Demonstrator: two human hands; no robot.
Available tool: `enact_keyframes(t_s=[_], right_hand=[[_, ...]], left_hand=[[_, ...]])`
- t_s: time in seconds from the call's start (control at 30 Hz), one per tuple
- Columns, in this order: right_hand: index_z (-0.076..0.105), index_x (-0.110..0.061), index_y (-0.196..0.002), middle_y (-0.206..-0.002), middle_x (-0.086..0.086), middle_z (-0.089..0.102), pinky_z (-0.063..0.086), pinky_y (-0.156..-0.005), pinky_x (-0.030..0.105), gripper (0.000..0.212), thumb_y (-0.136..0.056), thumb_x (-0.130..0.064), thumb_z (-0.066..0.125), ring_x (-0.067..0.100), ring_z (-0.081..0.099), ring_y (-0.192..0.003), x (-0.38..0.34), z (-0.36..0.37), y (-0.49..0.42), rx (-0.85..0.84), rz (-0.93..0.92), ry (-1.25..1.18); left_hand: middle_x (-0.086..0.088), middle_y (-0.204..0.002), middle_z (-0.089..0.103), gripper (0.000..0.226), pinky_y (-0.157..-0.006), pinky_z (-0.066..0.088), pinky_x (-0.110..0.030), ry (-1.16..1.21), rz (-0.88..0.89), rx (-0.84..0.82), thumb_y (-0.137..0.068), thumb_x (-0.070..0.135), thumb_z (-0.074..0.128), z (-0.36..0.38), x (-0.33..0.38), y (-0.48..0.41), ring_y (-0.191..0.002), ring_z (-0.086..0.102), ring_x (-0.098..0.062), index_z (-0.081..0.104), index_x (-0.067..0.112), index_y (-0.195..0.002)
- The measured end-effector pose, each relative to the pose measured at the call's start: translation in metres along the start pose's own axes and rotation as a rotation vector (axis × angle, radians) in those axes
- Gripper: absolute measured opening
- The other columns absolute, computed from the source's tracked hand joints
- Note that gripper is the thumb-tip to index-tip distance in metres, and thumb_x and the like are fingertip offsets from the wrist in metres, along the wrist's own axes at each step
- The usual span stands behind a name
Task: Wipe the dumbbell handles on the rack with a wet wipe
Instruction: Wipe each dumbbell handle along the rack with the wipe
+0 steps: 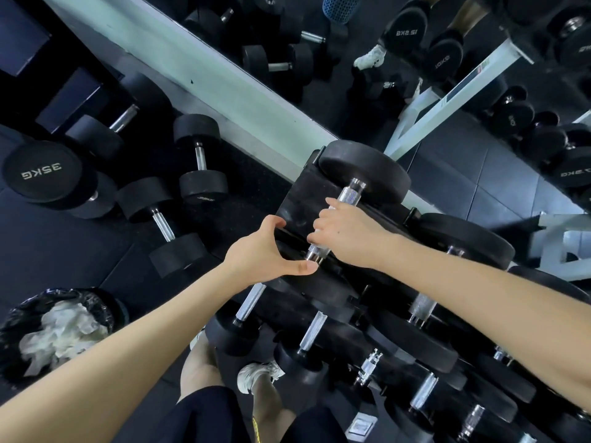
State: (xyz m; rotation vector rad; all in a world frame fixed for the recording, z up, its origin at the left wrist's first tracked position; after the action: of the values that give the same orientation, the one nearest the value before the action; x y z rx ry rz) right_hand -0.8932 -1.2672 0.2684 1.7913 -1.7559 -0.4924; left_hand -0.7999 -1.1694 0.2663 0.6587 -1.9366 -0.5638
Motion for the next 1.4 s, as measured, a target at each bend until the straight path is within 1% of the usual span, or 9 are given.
enact_keyframes(t_s=[0.2,0.5,0.67,0.8,0.93,1.07,1.17,1.27,1.4], right_hand=[[0.071,-0.017,-0.085,-0.071,0.003,0.062,0.042,-0.097,0.043,0.033,-0.063,0.005,0.060,0.028,0.061,-0.074,0.040,-0.011,0.008,0.208,0.026,-0.001],[0.071,-0.012,-0.095,-0.091,0.004,0.068,0.051,-0.090,0.045,0.050,-0.074,-0.002,0.027,0.030,0.064,-0.090,-0.014,-0.005,0.032,0.463,0.003,-0.174],[0.068,-0.029,-0.113,-0.110,-0.017,0.067,0.048,-0.088,0.014,0.042,-0.096,-0.004,0.039,0.000,0.061,-0.103,0.005,0.006,0.096,0.665,0.661,-1.259],[0.046,-0.024,-0.067,-0.068,-0.005,0.042,0.033,-0.043,0.022,0.028,-0.089,-0.007,0.045,0.017,0.038,-0.052,0.010,0.035,0.089,0.623,0.892,-2.103],[0.057,-0.024,-0.083,-0.082,-0.003,0.058,0.046,-0.070,0.028,0.034,-0.095,0.004,0.040,0.011,0.055,-0.071,0.028,0.037,0.053,0.715,1.039,-2.217],[0.059,-0.022,-0.096,-0.084,-0.009,0.059,0.047,-0.066,0.021,0.018,-0.098,-0.011,0.044,0.007,0.056,-0.073,0.023,0.034,0.031,0.755,1.125,-2.124],[0.062,-0.024,-0.112,-0.095,-0.007,0.062,0.047,-0.080,0.024,0.022,-0.099,-0.023,0.045,0.013,0.059,-0.089,-0.004,0.050,0.029,0.634,1.166,-2.310],[0.065,-0.017,-0.092,-0.079,-0.007,0.058,0.042,-0.060,0.018,0.022,-0.099,-0.017,0.044,0.011,0.057,-0.075,0.017,0.039,0.033,0.688,1.236,-2.289],[0.058,-0.012,-0.122,-0.088,-0.007,0.057,0.039,-0.055,0.016,0.029,-0.101,-0.022,0.040,0.011,0.055,-0.082,0.023,0.033,0.036,0.668,1.272,-2.180]], left_hand=[[0.006,-0.107,0.055,0.092,-0.081,0.042,-0.027,-0.007,-0.012,-0.004,-0.063,0.064,0.072,0.001,-0.003,-0.001,-0.095,0.056,-0.017,0.029,0.028,-0.136],[0.006,-0.088,0.058,0.092,-0.072,0.043,-0.027,-0.098,0.017,0.011,-0.064,0.066,0.070,0.006,0.005,-0.001,-0.083,0.060,-0.017,0.029,0.024,-0.135],[0.001,-0.121,0.057,0.091,-0.084,0.042,-0.027,0.047,-0.032,-0.019,-0.063,0.060,0.075,0.001,-0.005,-0.004,-0.101,0.056,-0.017,0.031,0.028,-0.136],[0.000,-0.123,0.055,0.093,-0.084,0.043,-0.029,0.014,-0.028,-0.049,-0.062,0.060,0.076,0.004,0.000,-0.006,-0.101,0.056,-0.018,0.030,0.029,-0.137],[-0.003,-0.130,0.053,0.093,-0.096,0.044,-0.034,0.068,-0.053,-0.055,-0.058,0.058,0.079,0.004,-0.005,-0.009,-0.114,0.053,-0.020,0.033,0.030,-0.135],[-0.001,-0.116,0.057,0.091,-0.097,0.046,-0.038,0.101,-0.077,-0.052,-0.053,0.057,0.082,0.005,-0.010,-0.012,-0.107,0.055,-0.019,0.037,0.032,-0.129],[-0.001,-0.118,0.056,0.093,-0.097,0.046,-0.039,0.092,-0.076,-0.058,-0.050,0.060,0.082,0.005,-0.011,-0.016,-0.107,0.055,-0.019,0.038,0.034,-0.127],[-0.001,-0.120,0.055,0.091,-0.095,0.047,-0.038,0.081,-0.075,-0.069,-0.052,0.058,0.082,0.005,-0.012,-0.017,-0.108,0.055,-0.019,0.037,0.034,-0.128],[0.002,-0.121,0.053,0.090,-0.076,0.049,-0.034,0.072,-0.074,-0.064,-0.054,0.058,0.081,0.005,-0.011,-0.016,-0.102,0.057,-0.017,0.037,0.034,-0.129]])
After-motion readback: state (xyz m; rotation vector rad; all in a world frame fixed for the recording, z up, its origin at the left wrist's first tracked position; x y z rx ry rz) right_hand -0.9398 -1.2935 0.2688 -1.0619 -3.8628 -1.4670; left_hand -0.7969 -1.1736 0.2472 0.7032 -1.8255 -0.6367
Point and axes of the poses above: each hand's wrist, its own y-axis away from the middle knuckle, its own z-axis out of the palm, x = y × z, the point moved 6 cm from there along -y, towards the middle knuckle
